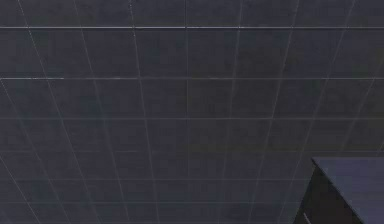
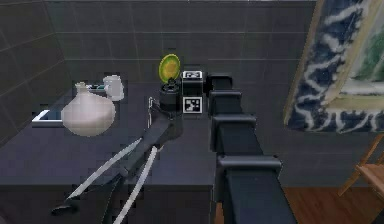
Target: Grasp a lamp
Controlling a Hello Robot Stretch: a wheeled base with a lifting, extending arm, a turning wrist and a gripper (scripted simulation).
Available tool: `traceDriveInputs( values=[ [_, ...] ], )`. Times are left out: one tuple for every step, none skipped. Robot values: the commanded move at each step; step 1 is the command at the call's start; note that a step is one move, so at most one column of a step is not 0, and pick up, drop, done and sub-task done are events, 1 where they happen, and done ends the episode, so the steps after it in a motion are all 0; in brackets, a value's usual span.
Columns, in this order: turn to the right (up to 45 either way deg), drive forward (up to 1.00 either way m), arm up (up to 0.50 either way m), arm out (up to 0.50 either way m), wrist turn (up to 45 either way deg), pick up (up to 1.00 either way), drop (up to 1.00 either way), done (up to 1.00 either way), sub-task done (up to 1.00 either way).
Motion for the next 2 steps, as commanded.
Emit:
traceDriveInputs(
  values=[
    [0.0,0.00,0.00,0.00,45.0,0.00,0.00,0.00,0.00],
    [0.0,0.00,0.00,0.00,45.0,0.00,0.00,0.00,0.00]
  ],
)
